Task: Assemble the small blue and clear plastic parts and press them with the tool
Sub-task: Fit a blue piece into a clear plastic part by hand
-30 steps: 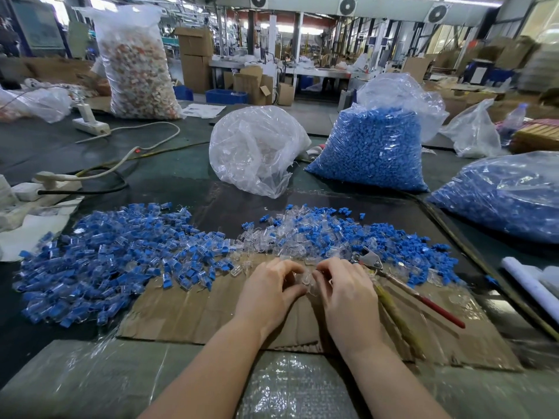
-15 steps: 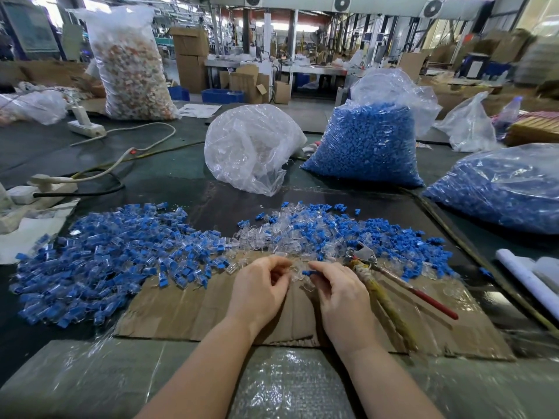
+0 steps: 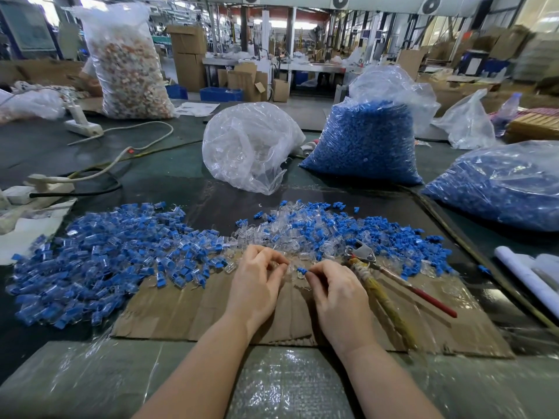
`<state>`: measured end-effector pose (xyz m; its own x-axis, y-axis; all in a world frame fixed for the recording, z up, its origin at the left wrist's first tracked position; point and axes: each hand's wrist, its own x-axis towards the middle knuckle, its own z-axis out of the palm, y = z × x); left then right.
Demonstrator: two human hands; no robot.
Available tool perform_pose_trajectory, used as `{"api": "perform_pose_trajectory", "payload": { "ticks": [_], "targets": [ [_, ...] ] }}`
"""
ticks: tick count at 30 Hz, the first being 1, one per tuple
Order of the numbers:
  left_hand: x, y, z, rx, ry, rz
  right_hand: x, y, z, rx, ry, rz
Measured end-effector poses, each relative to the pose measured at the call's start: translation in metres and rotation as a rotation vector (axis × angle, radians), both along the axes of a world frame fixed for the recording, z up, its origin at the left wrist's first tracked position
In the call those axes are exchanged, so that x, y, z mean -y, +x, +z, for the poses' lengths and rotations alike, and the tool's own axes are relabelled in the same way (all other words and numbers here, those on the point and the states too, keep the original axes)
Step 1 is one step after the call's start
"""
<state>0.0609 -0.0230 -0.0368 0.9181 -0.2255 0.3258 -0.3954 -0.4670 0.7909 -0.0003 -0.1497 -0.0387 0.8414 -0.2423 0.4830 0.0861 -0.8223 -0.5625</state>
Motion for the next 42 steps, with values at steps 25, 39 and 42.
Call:
{"api": "perform_pose_trajectory", "payload": {
  "ticks": [25, 39, 42],
  "targets": [
    [-0.002, -0.006, 0.004, -0.168, -0.087, -0.171, 0.0, -0.001, 0.0, -0.04, -0.001, 0.049],
    [-0.004, -0.008, 0.01, -0.192, -0.113, -0.204, 0.0, -0.003, 0.004, 0.005, -0.054, 0.115],
    [-0.004, -0.007, 0.009, -0.19, -0.107, -0.203, 0.0, -0.002, 0.004, 0.008, -0.055, 0.117]
  ]
}}
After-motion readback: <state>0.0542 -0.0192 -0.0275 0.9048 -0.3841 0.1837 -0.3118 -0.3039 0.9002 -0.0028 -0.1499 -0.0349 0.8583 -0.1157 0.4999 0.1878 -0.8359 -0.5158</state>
